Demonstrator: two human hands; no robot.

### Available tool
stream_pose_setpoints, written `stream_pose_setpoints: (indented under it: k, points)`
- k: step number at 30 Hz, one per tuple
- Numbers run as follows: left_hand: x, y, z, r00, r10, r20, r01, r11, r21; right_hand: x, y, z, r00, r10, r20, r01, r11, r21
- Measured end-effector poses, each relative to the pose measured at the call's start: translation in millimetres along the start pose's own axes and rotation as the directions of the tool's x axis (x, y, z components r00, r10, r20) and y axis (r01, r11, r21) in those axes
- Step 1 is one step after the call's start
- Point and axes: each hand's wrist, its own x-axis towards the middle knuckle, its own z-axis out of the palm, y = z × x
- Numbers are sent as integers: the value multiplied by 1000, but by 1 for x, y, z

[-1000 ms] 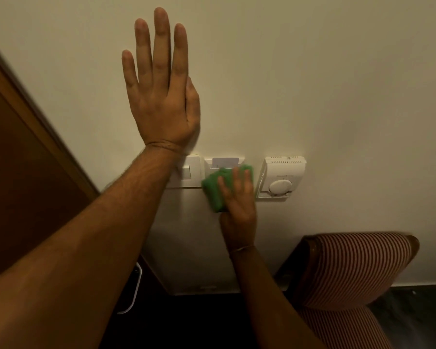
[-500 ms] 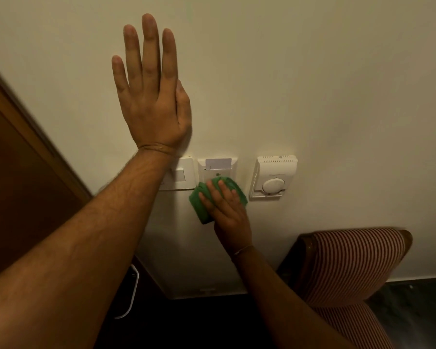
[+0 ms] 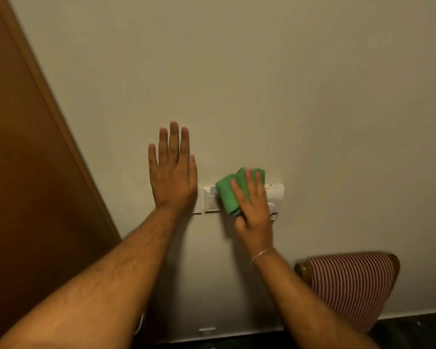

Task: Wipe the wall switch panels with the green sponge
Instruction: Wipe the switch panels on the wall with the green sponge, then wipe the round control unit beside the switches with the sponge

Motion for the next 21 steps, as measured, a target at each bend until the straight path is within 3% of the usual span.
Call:
stream_pose_setpoints:
  k: [4, 7, 13, 16, 20, 21]
  points:
    - [-80, 17, 1, 975, -100, 200, 106, 994, -16, 49, 14, -49, 988, -80, -132, 76, 997, -32]
    - [-147, 49, 0, 911, -106, 398, 136, 990, -46, 39, 32, -77, 987, -84, -135, 72, 994, -86]
    - [-254, 128, 9, 800, 61, 596, 64, 980, -187, -106, 82, -110, 973, 227, 51, -220, 969, -116]
    - [-308, 157, 28, 750, 151, 644, 2, 973, -231, -212, 105, -124, 912, 363, 189, -336, 928, -161]
    - [-387, 187, 51, 667, 271, 694, -66, 949, -307, -357, 127, -147, 701, 649, 297, -600, 761, -246]
    - [-409, 194, 59, 636, 306, 709, -69, 937, -343, -390, 133, -154, 685, 665, 297, -608, 746, -270]
